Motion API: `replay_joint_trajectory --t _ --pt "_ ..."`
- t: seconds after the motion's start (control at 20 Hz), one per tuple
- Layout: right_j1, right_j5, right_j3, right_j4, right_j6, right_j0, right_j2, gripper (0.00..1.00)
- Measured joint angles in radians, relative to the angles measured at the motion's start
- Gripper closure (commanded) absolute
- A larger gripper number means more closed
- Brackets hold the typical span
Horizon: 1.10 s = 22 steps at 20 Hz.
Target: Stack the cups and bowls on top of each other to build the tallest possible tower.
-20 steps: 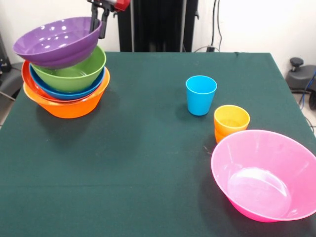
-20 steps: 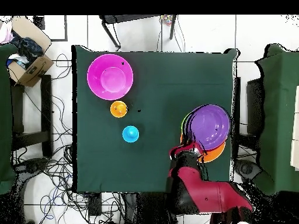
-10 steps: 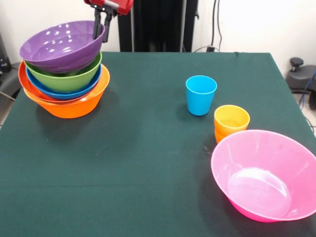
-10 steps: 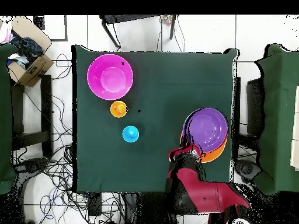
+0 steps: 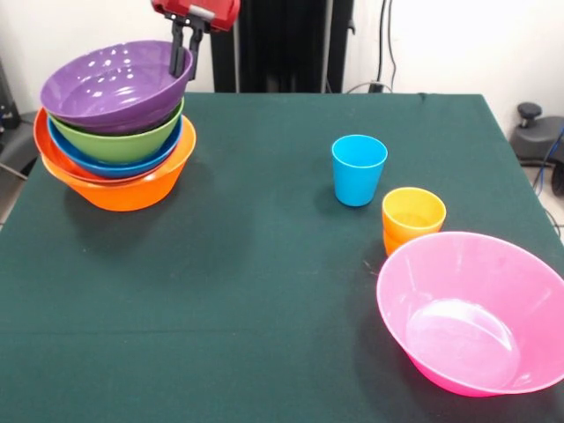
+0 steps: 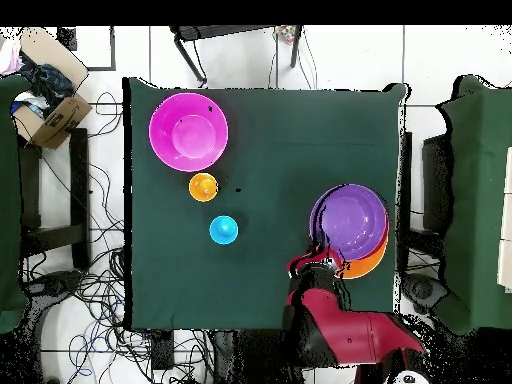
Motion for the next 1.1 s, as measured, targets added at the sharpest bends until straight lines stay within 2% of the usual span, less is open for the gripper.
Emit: replay_joint_trajectory --t 0.3,0.35,0.7,1.1 --pt "0.021 -0.03 0.0 0.0 0.0 0.0 -0.002 1.0" --pt "0.026 -0.041 0.0 0.0 0.0 0.0 -0.002 0.0" --pt "0.023 -0.078 0.0 0.0 0.014 -0.028 0.007 0.0" --pt "-0.033 -0.078 0.0 -0.007 0.096 -0.089 0.047 0.0"
